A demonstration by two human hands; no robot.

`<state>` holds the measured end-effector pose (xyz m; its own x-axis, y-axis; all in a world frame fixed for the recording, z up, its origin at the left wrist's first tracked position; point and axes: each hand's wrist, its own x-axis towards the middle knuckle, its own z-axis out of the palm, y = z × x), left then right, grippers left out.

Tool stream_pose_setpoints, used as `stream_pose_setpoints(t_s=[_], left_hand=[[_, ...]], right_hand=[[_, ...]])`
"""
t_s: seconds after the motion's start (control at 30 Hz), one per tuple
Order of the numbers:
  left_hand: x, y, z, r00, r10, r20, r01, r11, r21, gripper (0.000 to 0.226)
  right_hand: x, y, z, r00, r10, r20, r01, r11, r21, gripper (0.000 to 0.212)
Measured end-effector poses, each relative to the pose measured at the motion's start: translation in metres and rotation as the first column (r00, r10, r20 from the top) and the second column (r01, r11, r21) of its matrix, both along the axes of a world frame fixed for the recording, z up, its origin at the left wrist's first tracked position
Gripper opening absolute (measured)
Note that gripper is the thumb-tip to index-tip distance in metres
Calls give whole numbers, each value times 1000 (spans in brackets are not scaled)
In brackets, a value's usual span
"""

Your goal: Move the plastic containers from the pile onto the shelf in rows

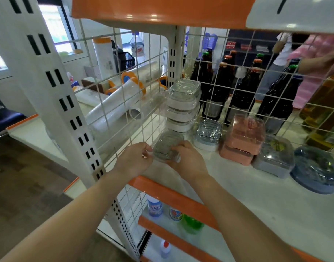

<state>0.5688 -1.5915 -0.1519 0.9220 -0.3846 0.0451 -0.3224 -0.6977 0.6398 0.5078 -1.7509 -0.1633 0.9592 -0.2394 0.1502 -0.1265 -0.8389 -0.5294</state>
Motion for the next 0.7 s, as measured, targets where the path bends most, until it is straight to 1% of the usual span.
stream_pose_setpoints(t_s=[0.07,0.2,0.27,0.4,0.5,0.63,0.7], left_hand=[[1,0,-1,1000,7,-4,-7,1000,28,14],[0,0,-1,999,38,-4,-38,999,35,16],[-1,1,0,999,32,13,-33,999,38,18],[-7,-3,9,1000,-16,24,16,1000,21,18],[-14,-11,16,993,-108,38,107,994,17,18],[-27,-27,21,976,-219,5,219,974,62,15],[-35,-39,22,960,-280,9,277,953,124,20]], right_hand=[[0,-1,-3,1000,17,-4,-17,1000,16,47],[-5,-8,0,994,107,-19,-105,993,60,53],[-9,-13,3,993,116,-17,-115,991,68,55],[-22,-21,4,998,28,-52,-24,997,80,50],[-36,-30,6,994,-53,-94,58,997,51,48],[-66,-43,11,977,-174,-120,178,984,20,44],[-85,-51,13,965,-237,-115,241,970,16,44]])
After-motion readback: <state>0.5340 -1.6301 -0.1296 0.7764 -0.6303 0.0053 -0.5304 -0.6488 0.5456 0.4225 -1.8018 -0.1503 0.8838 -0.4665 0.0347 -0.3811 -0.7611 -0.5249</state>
